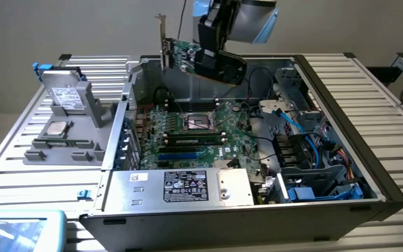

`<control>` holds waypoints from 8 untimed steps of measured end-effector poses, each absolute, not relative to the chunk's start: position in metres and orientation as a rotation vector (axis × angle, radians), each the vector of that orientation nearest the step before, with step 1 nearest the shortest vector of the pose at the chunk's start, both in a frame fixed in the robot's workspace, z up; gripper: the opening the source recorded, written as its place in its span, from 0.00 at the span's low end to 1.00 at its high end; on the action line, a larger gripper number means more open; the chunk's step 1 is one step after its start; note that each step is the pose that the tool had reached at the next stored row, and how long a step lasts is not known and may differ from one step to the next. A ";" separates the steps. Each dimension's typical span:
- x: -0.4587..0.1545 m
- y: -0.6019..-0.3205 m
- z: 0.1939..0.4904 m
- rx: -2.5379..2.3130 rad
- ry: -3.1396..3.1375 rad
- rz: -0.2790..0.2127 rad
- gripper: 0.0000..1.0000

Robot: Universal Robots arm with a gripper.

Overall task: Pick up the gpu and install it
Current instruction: 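Insert the gpu into the slot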

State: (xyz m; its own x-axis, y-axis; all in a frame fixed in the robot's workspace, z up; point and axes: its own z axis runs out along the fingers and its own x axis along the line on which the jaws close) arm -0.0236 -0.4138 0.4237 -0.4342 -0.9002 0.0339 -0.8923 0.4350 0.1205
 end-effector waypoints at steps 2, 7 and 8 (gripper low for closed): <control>-0.024 -0.414 0.423 1.663 -2.550 -0.126 0.28; -0.024 -0.414 0.422 1.775 -2.470 -0.119 0.28; -0.024 -0.414 0.422 1.797 -2.453 -0.118 0.28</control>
State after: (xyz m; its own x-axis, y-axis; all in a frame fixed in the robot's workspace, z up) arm -0.0236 -0.4138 0.4222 -0.2997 -0.9534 0.0339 -0.9458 0.3016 0.1204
